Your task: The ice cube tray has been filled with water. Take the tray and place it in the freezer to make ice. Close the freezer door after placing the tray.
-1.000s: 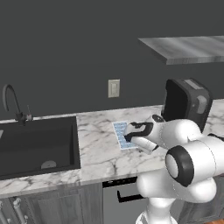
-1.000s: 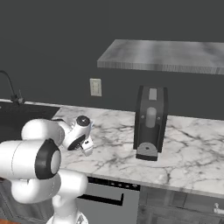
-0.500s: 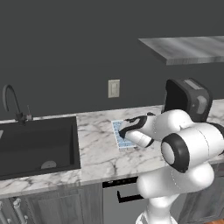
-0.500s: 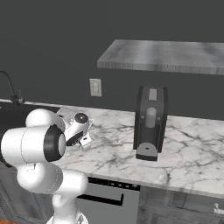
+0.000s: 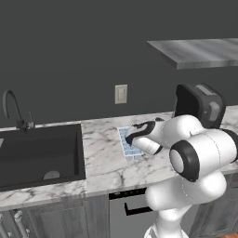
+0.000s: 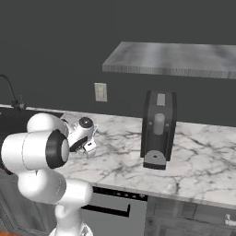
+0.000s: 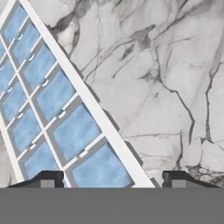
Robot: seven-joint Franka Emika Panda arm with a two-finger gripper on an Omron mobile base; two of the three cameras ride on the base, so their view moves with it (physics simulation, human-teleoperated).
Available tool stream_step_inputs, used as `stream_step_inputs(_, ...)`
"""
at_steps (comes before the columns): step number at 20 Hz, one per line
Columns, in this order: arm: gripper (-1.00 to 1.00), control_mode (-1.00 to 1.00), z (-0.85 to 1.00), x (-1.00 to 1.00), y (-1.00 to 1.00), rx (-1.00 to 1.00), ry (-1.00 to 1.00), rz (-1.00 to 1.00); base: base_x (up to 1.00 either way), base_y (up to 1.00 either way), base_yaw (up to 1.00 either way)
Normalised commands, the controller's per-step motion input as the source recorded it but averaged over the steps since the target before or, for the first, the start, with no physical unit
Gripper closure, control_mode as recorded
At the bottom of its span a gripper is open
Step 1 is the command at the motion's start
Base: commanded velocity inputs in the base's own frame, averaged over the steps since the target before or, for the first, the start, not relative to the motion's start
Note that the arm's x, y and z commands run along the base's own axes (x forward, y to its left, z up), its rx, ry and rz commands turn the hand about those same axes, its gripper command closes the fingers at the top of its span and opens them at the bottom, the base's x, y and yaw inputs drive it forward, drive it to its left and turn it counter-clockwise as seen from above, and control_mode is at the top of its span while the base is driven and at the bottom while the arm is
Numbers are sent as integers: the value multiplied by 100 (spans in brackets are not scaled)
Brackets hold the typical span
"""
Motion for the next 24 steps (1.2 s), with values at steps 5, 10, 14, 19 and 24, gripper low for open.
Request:
stream_step_inputs(5, 100, -100, 8, -4, 0, 0, -2, 0, 0, 0, 0)
stream_step_inputs(10, 100, -100, 36, -16, -10, 1, 0, 0, 0, 0, 0)
stream_step_inputs(14, 100, -100, 51, -18, -24, 2, 0, 0, 0, 0, 0)
stream_step_inputs(19, 100, -100, 52, -17, -32, 0, 0, 0, 0, 0, 0)
stream_step_inputs(24, 100, -100, 53, -22, -36, 1, -1, 0, 0, 0, 0)
